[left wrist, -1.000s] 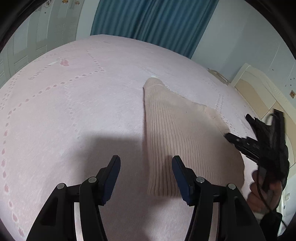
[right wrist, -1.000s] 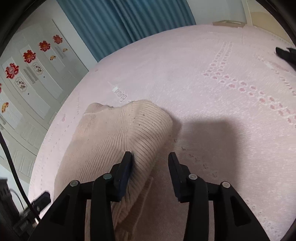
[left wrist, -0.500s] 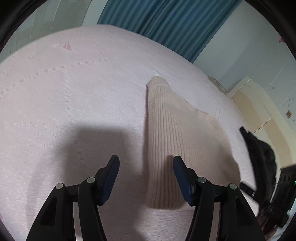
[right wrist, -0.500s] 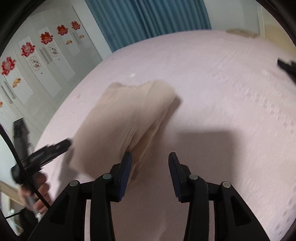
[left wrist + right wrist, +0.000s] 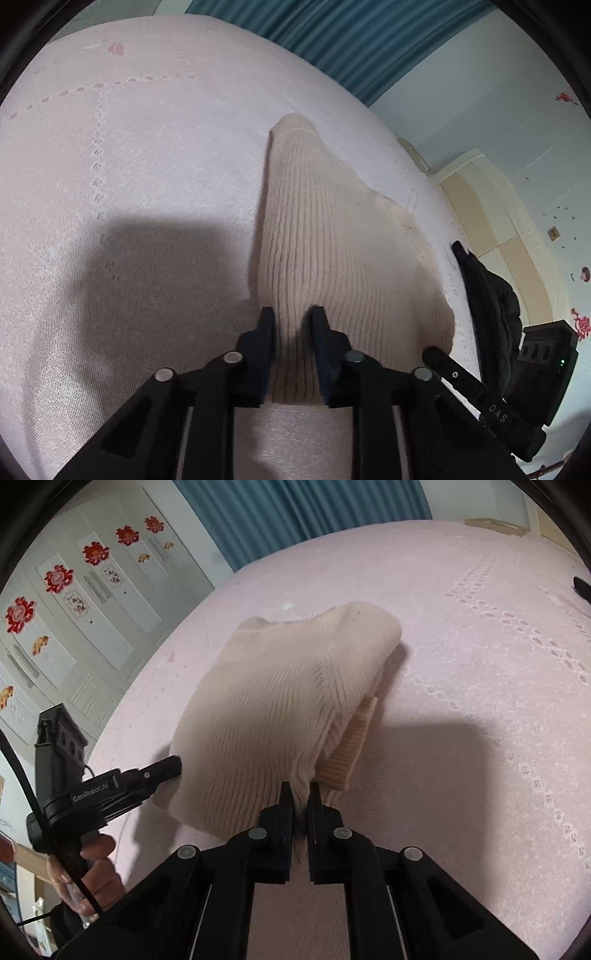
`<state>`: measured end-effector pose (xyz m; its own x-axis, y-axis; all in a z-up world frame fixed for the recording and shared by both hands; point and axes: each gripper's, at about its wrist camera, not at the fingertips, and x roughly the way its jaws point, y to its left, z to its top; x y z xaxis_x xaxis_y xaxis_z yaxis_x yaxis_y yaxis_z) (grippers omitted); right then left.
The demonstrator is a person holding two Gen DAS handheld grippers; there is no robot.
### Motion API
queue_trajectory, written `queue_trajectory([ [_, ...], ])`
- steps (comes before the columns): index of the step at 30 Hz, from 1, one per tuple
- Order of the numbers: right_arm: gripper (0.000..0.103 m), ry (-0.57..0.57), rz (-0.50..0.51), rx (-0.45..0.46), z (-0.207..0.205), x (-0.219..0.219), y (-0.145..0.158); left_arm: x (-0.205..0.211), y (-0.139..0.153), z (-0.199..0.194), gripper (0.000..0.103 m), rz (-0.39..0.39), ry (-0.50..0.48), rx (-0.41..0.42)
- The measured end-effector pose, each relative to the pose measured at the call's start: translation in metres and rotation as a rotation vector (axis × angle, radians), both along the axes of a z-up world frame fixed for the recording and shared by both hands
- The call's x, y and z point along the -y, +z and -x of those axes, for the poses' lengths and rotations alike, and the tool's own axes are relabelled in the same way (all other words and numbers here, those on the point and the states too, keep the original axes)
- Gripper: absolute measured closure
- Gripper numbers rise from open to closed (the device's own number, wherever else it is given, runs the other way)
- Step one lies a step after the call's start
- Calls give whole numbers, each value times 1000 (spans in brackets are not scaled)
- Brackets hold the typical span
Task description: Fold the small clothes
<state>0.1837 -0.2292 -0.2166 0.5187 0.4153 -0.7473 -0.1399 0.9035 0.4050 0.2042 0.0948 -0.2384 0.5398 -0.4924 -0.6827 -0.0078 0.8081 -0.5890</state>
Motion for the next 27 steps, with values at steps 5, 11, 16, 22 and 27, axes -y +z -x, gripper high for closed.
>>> queue_trajectory([
  [5, 98, -36, 0, 38, 4, 18, 9, 4, 4, 10, 88, 92, -23, 11],
  [11, 91, -44, -12, 11, 0, 27, 7, 19, 9, 14, 77, -28, -20, 17],
  [16, 82, -47, 31, 34, -17, 17, 14, 10, 20, 4, 55, -77, 54, 61],
  [22, 92, -60, 67, 140, -39, 13, 25, 4, 30, -12, 55, -107, 97, 78],
  [27, 91, -86, 81, 11, -50, 23, -5, 12, 43, -46, 55, -96, 67, 92],
])
